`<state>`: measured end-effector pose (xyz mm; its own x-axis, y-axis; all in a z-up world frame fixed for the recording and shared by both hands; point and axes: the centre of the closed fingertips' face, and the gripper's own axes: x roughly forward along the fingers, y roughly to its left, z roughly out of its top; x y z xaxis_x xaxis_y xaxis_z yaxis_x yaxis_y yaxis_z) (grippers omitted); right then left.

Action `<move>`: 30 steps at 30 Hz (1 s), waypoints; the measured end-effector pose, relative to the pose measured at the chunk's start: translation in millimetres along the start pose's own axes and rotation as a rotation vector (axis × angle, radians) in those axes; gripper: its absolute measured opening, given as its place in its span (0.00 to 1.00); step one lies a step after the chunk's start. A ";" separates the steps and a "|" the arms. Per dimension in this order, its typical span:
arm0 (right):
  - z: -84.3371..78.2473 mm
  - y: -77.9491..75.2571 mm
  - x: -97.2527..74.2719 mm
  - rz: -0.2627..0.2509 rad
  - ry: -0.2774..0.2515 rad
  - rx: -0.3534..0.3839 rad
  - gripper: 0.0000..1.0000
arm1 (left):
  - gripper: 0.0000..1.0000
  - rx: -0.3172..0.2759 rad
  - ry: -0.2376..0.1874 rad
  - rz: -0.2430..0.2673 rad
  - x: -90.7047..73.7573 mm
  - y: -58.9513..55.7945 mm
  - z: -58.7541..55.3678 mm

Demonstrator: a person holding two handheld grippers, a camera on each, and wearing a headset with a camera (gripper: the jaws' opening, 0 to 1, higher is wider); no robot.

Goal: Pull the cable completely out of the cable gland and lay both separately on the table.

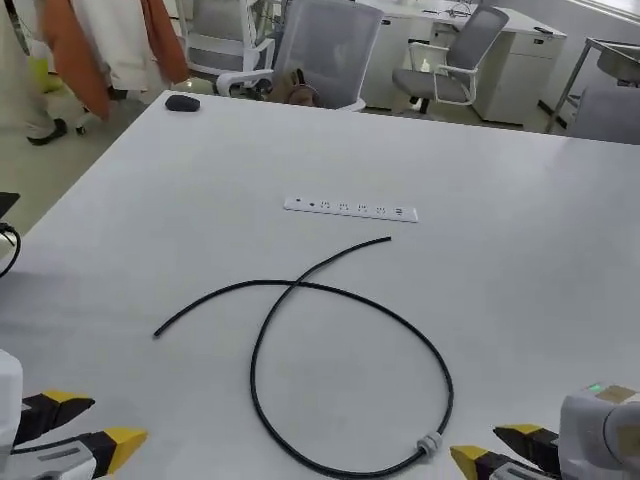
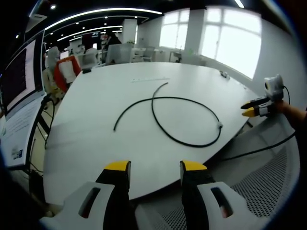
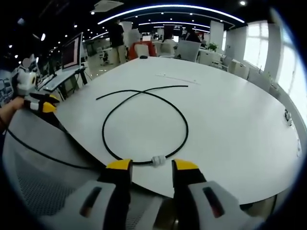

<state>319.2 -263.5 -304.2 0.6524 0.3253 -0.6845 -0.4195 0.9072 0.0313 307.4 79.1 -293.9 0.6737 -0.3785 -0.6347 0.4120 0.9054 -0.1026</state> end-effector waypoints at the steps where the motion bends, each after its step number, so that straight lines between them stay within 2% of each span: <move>1: 0.2 0.3 0.2 -0.001 0.001 -0.005 0.33 | 0.43 -0.001 -0.001 -0.002 0.2 -0.2 0.3; 12: -0.8 1.5 -0.3 0.002 0.009 -0.013 0.33 | 0.42 0.014 -0.006 0.012 -0.6 1.4 2.2; 15: -1.1 1.8 -0.4 0.008 0.007 -0.004 0.33 | 0.44 0.055 0.021 0.009 0.1 -1.3 1.3; 16: -2.4 2.1 -0.4 0.012 0.012 -0.001 0.34 | 0.44 0.088 0.032 0.005 -0.6 -4.1 3.3; 17: -3.4 2.2 -0.4 0.015 0.015 0.000 0.34 | 0.44 0.109 0.024 -0.001 -1.1 -7.8 7.6; 18: -4.3 1.5 -1.0 0.016 0.014 0.002 0.34 | 0.43 0.182 0.008 0.007 -2.4 -11.0 15.9; 21: -1.6 3.0 -1.3 0.030 -0.009 0.036 0.33 | 0.42 0.262 0.041 0.013 -3.6 -17.8 22.1; 24: -1.6 7.1 0.7 0.055 -0.001 0.029 0.33 | 0.41 0.287 0.048 -0.005 -1.3 -24.9 30.5; 26: -1.7 15.0 2.2 0.103 -0.002 0.042 0.33 | 0.40 0.352 0.073 0.003 1.3 -26.7 34.4; 27: -1.7 15.6 2.3 0.107 -0.001 0.040 0.31 | 0.40 0.356 0.066 -0.005 3.9 -30.9 37.7; 28: -1.4 15.7 2.4 0.108 0.001 0.032 0.30 | 0.40 0.346 0.050 -0.034 8.6 -39.5 42.3; 30: -2.1 15.7 3.1 0.109 0.011 0.024 0.30 | 0.40 0.348 0.056 -0.084 18.5 -55.2 45.2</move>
<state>313.3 -248.9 -307.4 0.5969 0.4195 -0.6839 -0.4721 0.8729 0.1234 324.9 13.5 -265.4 0.5974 -0.4292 -0.6774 0.6556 0.7478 0.1044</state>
